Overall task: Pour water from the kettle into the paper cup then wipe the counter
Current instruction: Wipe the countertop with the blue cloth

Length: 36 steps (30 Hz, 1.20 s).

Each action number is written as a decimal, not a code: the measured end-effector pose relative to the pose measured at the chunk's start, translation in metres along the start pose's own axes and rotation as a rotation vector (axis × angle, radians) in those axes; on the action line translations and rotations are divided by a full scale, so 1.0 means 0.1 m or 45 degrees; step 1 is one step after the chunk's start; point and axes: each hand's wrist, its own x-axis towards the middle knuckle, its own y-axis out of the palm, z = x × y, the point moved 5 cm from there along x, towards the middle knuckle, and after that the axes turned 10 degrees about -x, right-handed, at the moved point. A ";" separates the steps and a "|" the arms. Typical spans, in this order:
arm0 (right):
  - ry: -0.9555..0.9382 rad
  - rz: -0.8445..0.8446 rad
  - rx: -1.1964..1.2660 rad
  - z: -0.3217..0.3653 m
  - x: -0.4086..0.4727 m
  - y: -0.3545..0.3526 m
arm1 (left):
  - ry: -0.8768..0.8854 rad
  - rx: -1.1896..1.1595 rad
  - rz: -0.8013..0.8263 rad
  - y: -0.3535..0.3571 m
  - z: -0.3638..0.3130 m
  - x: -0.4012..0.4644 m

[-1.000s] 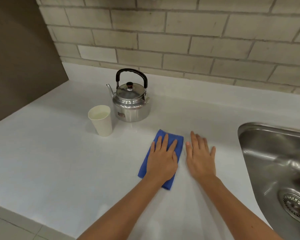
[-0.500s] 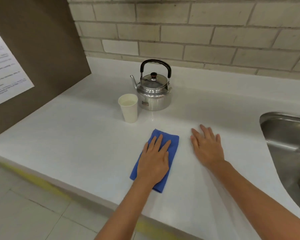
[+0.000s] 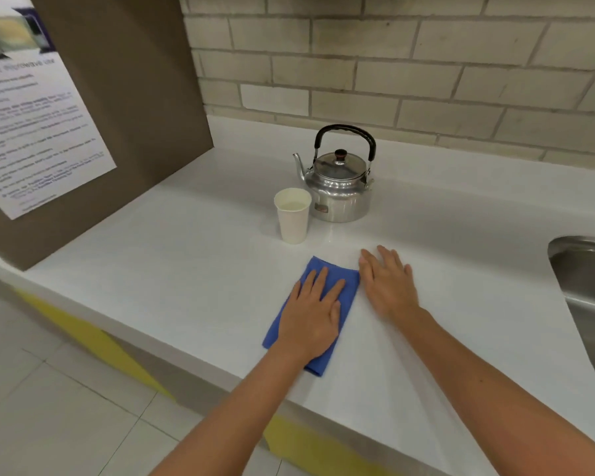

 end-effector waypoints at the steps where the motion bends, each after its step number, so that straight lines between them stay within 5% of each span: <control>1: 0.003 -0.012 0.015 0.04 0.02 -0.01 | -0.038 0.001 -0.035 -0.11 0.24 -0.04; 7: 0.015 -0.009 -0.030 0.28 0.15 0.08 | -0.377 0.063 -0.273 -1.02 1.95 0.19; 11: 0.080 -0.107 -0.006 0.23 0.28 0.10 | -0.582 0.083 -0.210 -1.28 2.63 0.82; 16: 0.194 -0.168 -0.110 0.28 0.55 0.14 | -0.379 0.119 -0.135 -1.09 2.38 1.35; 21: 0.389 -0.187 -0.140 0.42 0.73 0.23 | -0.150 0.048 -0.140 -1.00 2.36 0.94; 29: 0.435 -0.237 -0.188 0.46 0.77 0.24 | -0.399 0.081 -0.228 -1.62 3.45 1.71; 36: 0.388 -0.283 -0.173 0.41 0.82 0.21 | -0.226 0.112 0.050 -1.00 2.45 2.79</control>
